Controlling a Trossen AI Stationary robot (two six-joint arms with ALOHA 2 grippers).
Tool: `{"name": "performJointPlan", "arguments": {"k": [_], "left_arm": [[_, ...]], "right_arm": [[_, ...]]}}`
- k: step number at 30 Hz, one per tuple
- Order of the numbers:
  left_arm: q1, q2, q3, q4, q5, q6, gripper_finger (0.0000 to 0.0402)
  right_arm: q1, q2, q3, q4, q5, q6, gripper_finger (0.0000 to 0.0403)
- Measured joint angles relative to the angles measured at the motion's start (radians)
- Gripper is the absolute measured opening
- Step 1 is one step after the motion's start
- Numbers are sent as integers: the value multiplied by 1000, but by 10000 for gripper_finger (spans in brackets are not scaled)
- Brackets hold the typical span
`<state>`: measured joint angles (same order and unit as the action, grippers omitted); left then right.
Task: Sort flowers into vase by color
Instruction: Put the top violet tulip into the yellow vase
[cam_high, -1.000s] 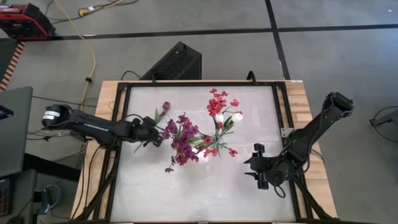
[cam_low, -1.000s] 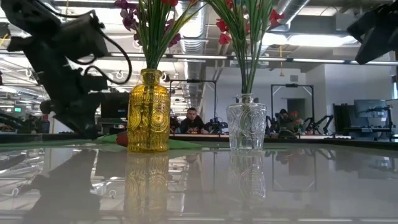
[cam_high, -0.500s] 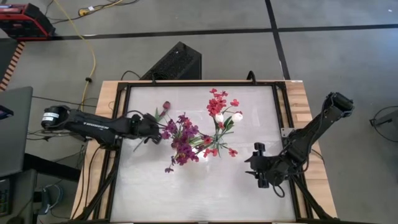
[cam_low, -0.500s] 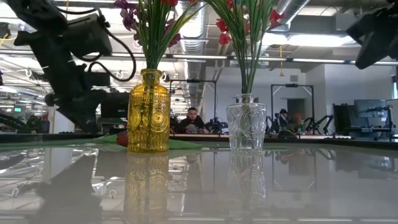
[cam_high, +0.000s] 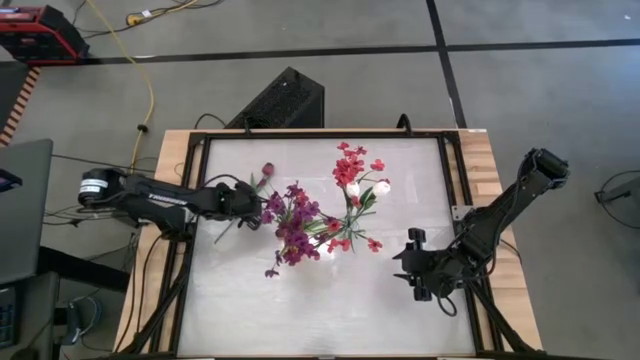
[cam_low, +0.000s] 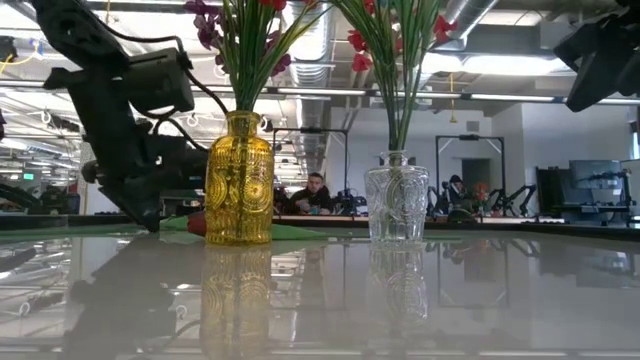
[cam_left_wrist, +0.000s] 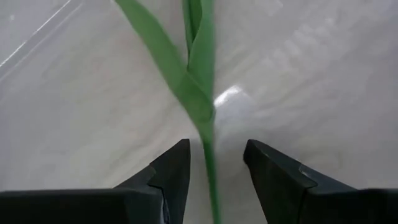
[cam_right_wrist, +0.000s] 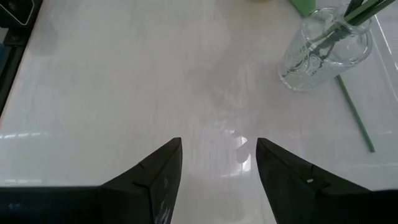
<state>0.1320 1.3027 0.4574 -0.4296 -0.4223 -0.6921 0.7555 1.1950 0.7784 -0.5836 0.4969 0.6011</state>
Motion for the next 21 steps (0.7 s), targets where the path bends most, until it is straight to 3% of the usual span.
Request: {"name": "performJointPlan", "arguments": {"k": [4, 9, 17, 21], "left_arm": [[22, 30, 1, 15, 19, 3, 118], [31, 14, -1, 21, 65, 16, 16], [10, -91, -9, -22, 34, 0, 2], [-5, -204, -7, -54, -67, -45, 1]], "right_arm": [[-3, 3, 0, 5, 10, 16, 232], [-23, 3, -10, 97, 107, -102, 232], [-18, -4, -152, 336, 184, -241, 232], [-32, -23, -206, 405, 190, -243, 232]]}}
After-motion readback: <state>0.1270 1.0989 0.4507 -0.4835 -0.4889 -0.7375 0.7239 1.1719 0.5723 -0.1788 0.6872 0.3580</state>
